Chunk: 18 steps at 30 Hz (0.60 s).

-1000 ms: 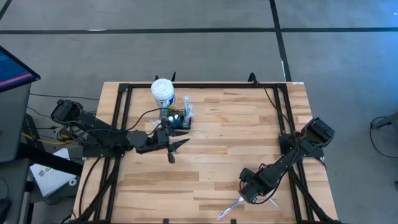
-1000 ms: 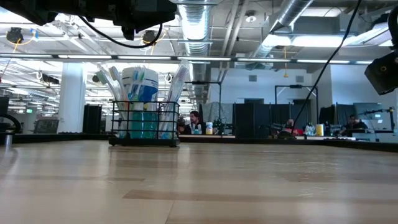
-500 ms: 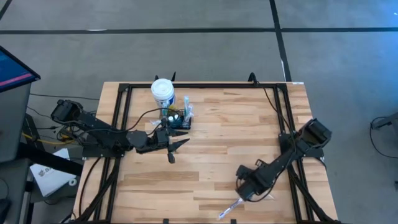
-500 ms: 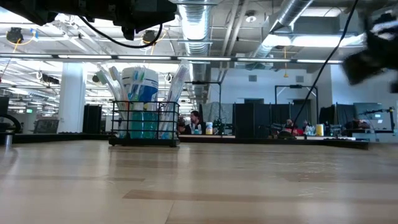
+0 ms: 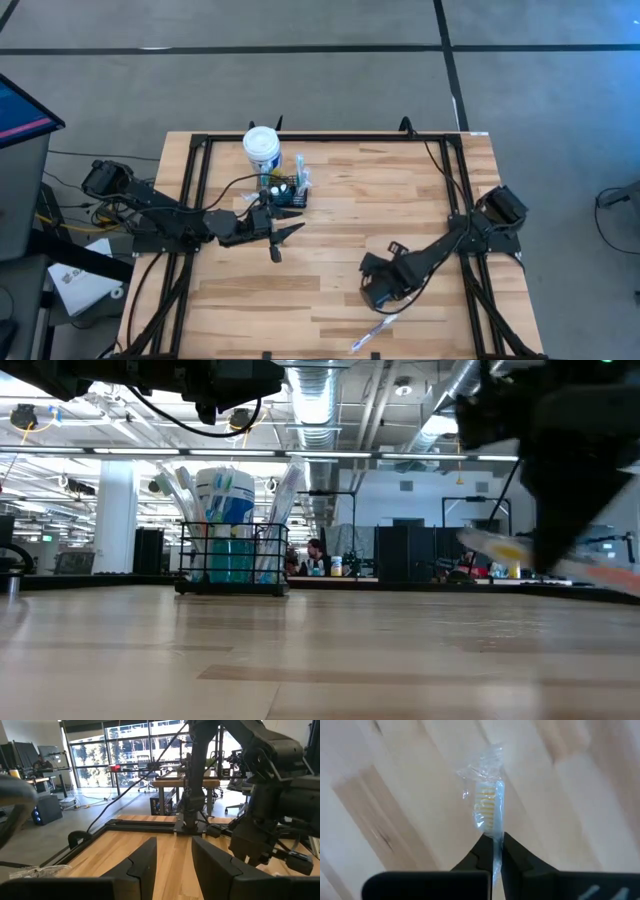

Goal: Pick & Place toothbrushing station
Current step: Put the orange toothbrush into the wire organizer

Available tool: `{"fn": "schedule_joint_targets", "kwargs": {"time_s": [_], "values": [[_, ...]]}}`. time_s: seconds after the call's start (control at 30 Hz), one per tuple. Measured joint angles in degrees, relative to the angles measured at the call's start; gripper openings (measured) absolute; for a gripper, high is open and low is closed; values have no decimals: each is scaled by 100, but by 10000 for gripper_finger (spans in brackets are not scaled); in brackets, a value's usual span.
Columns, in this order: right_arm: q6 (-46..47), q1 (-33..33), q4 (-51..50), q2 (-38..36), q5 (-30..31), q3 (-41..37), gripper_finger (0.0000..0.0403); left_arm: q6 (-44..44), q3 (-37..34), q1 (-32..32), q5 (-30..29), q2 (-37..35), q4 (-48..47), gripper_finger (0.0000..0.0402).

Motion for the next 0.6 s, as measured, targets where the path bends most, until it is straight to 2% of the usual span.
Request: {"fn": "schedule_joint_targets", "kwargs": {"time_s": [0.37, 0.6], "values": [[-1439, -466, 12, -9, 924, 1024, 1, -2, 0, 1, 0, 0, 0, 117], [-2038, -559, 6, -11, 1612, 1587, 1, 0, 0, 0, -1, -1, 0, 117]]}}
